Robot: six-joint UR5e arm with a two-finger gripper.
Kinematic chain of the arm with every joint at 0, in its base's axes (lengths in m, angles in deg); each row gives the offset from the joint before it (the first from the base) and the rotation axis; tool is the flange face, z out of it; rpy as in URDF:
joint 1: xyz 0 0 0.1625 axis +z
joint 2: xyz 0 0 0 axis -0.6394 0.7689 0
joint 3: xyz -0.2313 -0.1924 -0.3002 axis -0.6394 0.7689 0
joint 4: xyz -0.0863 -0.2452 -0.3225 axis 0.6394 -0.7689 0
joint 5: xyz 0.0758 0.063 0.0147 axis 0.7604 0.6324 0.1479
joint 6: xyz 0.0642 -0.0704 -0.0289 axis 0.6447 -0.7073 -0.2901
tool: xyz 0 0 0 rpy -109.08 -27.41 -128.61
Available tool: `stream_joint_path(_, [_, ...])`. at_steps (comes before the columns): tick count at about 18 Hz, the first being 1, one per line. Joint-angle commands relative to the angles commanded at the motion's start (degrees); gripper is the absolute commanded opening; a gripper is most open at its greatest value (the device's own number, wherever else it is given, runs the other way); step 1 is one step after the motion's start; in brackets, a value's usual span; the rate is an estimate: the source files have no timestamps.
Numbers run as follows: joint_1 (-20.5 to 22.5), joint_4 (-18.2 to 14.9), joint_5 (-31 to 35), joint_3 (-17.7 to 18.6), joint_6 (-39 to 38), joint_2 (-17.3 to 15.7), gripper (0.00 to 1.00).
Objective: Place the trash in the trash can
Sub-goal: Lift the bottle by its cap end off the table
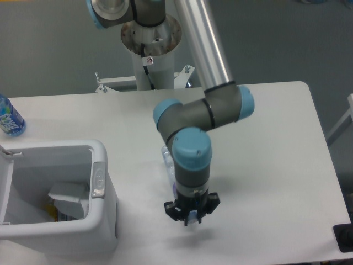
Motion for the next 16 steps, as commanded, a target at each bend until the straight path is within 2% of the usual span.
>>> stream_joint_path(2, [1.49, 0.36, -3.33, -1.67, -0.26, -2.03, 0.31])
stream_joint_path(5, [3.25, 0.71, -7.38, -5.79, -2.01, -3.18, 0.3])
stream_joint_path(10, [5.1, 1.06, -11.94, -13.62, -10.62, -4.41, 0.3])
stream_joint_path(12, [5.45, 1.24, -15.02, -14.77, -13.08, -5.37, 0.3])
stream_joint_path(16, [4.67, 1.24, -17.84, -14.68, -15.47, -7.75, 0.31])
